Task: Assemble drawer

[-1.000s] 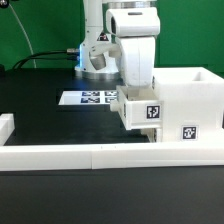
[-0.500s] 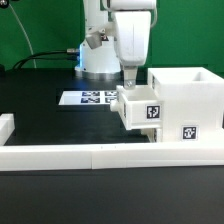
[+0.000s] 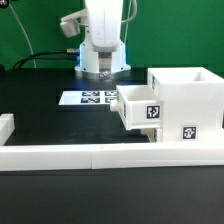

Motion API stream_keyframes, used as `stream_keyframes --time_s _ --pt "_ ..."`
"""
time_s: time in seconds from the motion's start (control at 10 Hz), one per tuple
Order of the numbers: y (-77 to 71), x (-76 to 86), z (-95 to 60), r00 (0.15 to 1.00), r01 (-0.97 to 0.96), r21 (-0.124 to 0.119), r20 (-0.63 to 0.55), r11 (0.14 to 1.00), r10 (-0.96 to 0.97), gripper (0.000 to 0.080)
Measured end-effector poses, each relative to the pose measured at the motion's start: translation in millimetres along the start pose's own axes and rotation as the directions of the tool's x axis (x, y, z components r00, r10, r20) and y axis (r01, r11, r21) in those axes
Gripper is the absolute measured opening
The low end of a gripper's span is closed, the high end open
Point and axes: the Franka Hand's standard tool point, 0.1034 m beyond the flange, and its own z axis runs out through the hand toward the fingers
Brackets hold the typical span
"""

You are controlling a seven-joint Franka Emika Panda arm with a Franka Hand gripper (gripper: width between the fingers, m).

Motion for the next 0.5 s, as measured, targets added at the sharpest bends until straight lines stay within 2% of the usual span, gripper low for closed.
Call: stream_keyframes --time_s 0.1,0.2,0.5 --pt "-0.9 -8.6 2.2 0.999 0.020 0.003 -0.026 1.000 -0.020 0.0649" --pt "-1.5 -18.3 11.3 0.997 0.029 0.011 -0.070 1.000 -0.028 0.0649" --pt "0.9 -29.5 37.4 0.985 0.034 0.031 -0.169 0.999 -0.028 0.0649"
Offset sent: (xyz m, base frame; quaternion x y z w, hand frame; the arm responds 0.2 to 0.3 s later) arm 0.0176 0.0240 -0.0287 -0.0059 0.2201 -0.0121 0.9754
